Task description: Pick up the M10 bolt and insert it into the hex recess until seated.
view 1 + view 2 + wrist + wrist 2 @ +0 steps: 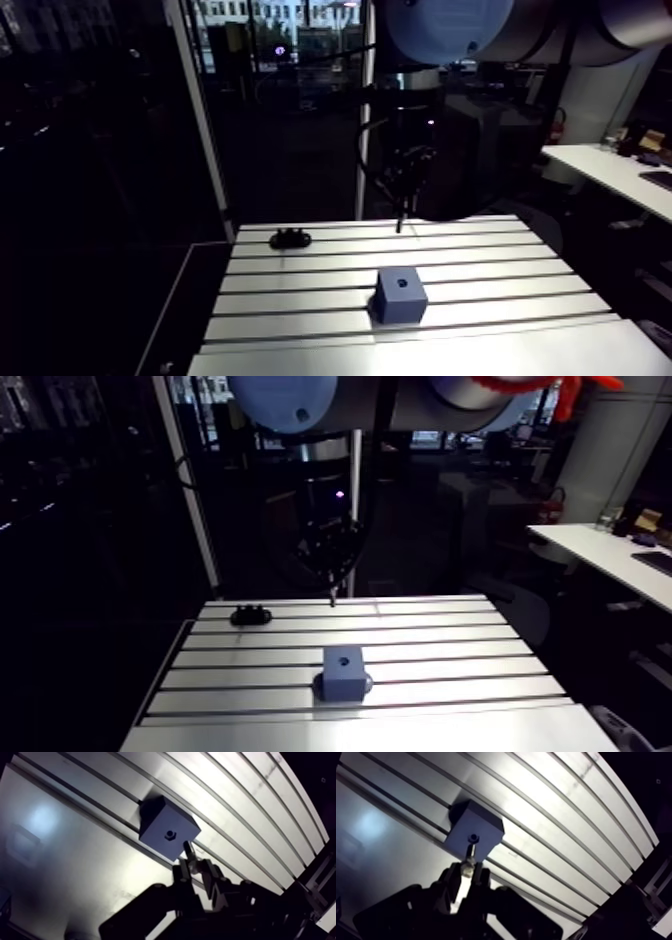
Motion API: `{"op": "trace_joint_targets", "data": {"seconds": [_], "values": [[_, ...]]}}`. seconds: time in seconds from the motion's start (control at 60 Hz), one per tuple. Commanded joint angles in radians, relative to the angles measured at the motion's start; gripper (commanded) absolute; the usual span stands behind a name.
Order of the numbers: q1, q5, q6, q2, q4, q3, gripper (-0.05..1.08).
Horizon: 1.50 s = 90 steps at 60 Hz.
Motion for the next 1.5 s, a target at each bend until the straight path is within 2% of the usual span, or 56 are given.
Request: {"op": "trace_joint_targets", "data": {"seconds": [0.017, 0.217, 0.467, 0.95, 1.5], "values": [[-0.021, -0.002, -0.009, -0.001, -0.008, 0.039, 1.01], [-0.027, -0.005, -0.004, 0.013, -0.013, 0.064, 1.01], [-0.032, -0.003, -0.009, 0.02, -0.072, 0.107, 1.01], [-0.041, -0.002, -0.006, 0.047, -0.121, 0.127, 1.01], [-0.04, 0.001, -0.004, 0.047, -0.122, 0.141, 1.01]]}}
